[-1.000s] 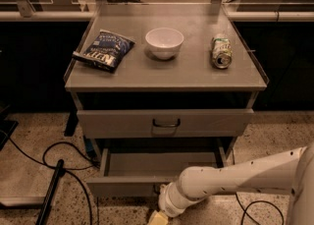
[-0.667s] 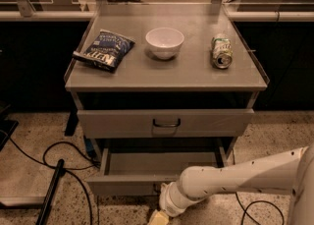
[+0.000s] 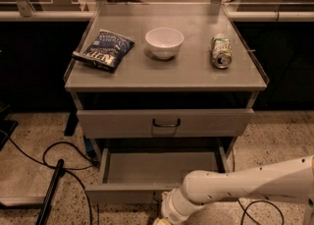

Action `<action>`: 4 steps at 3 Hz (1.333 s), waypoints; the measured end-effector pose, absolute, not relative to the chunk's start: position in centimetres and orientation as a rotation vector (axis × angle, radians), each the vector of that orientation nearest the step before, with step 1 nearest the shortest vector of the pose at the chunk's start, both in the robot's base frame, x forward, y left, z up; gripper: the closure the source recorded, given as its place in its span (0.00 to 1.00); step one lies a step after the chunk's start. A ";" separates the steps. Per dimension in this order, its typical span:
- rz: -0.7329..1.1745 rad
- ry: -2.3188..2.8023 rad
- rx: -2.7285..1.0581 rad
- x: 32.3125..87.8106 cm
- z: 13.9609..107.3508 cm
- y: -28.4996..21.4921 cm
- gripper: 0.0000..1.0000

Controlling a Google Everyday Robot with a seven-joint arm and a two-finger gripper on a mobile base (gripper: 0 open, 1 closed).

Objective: Open middle drawer

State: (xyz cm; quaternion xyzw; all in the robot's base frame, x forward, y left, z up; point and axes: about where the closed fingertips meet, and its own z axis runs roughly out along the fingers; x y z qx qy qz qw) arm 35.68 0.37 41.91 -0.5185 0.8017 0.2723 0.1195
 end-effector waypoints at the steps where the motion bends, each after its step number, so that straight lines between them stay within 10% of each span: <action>1: 0.883 2.320 -1.502 29.9 44.5 0.5 0.00; 4: 0.876 2.299 -1.460 30.3 46.5 0.5 0.00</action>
Offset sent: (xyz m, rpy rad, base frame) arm -0.0955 0.0003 0.0427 0.0912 0.0494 0.0060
